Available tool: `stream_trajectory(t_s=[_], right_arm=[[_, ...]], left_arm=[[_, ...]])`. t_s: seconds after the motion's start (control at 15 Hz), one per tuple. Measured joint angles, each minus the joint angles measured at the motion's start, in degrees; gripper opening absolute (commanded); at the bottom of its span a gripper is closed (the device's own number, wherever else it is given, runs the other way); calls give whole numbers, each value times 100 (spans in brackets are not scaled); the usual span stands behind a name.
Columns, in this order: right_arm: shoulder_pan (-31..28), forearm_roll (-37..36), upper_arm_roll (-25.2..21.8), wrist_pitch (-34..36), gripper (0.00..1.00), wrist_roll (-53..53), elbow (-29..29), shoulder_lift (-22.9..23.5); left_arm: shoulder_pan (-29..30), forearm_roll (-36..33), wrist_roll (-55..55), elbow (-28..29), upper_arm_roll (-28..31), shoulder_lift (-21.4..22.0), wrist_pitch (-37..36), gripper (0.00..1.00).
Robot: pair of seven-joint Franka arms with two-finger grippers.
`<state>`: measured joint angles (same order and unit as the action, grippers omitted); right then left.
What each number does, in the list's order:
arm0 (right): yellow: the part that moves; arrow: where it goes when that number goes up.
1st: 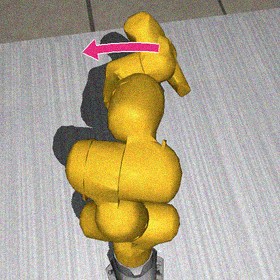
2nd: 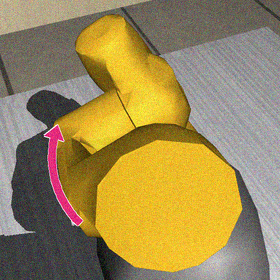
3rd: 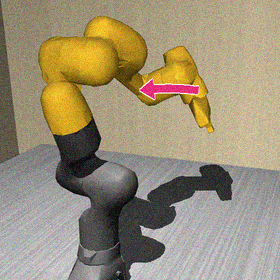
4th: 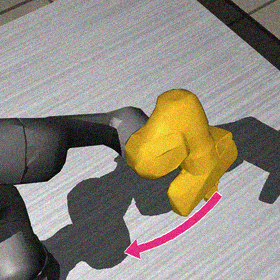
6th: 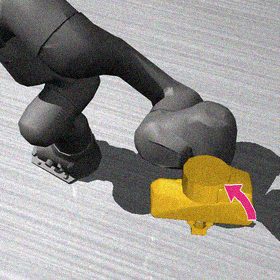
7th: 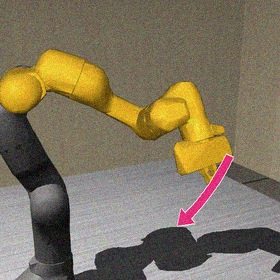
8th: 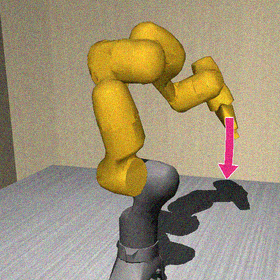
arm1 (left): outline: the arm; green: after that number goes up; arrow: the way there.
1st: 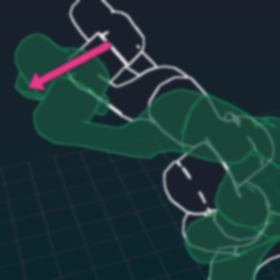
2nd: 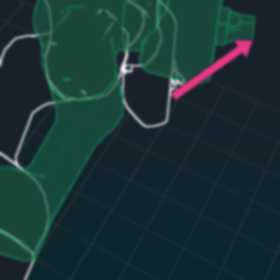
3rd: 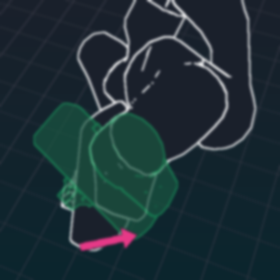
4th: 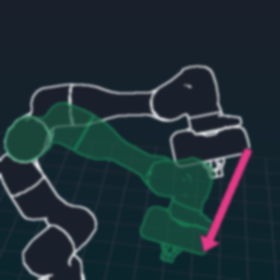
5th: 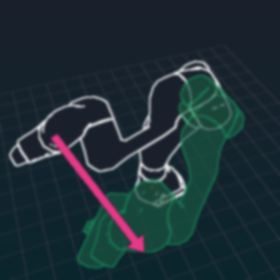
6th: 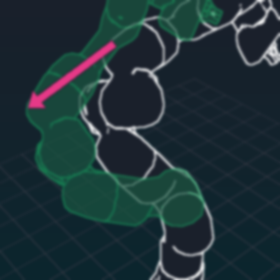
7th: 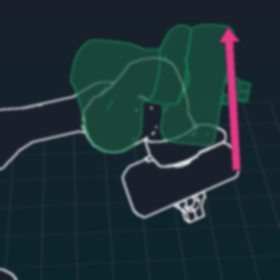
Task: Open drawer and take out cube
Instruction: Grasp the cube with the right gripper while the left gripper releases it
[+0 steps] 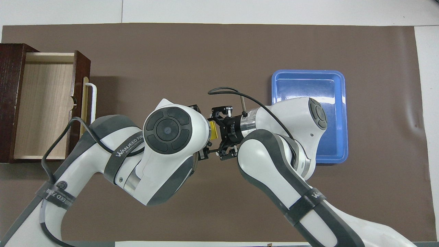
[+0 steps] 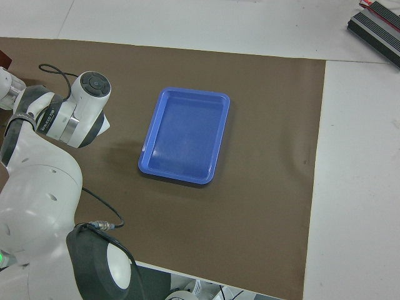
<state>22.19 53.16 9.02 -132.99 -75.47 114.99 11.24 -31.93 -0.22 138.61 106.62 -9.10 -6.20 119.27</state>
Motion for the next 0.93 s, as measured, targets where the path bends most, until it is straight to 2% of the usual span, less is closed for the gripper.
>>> stream_trajectory(t_s=[0.13, 0.27, 0.33, 0.4, 0.47, 0.53, 0.67, 0.73, 0.8, 0.87, 0.93], right_arm=[[9, 0, -1, 0, 100, -1, 0, 3], [9, 0, -5, -1, 90, -2, -1, 4], [9, 0, -5, -12, 82, -6, -4, 7], [9, 0, -5, -13, 66, -21, -5, 8], [8, 0, -9, -45, 19, -63, -15, 10], [7, 0, -16, -90, 0, -107, -28, 14], [3, -3, -39, -112, 0, -156, -69, 30], [3, -3, -39, -107, 0, -155, -75, 32], [3, -3, -39, -106, 0, -155, -82, 34], [1, -3, -38, -104, 0, -155, -91, 36], [-2, -3, -38, -97, 0, -154, -102, 37]], left_arm=[[0, 0, 1, 5, 12, 0, 16, 0], [0, 0, 1, 8, 30, 0, 23, 0], [0, 0, 1, 12, 32, 0, 24, 0], [0, 0, 1, 14, 32, 0, 25, 0], [0, 1, 1, 24, 29, 0, 23, 0], [-1, 4, 1, 36, 23, 0, 21, 0], [-3, -3, -43, 57, 7, 8, 15, 0], [-3, 2, -73, 58, 10, 11, 15, 6], [-3, 2, -76, 58, 13, 14, 16, 22], [-3, 2, -81, 58, 17, 19, 18, 55], [-3, 2, -83, 57, 20, 24, 22, 100]])
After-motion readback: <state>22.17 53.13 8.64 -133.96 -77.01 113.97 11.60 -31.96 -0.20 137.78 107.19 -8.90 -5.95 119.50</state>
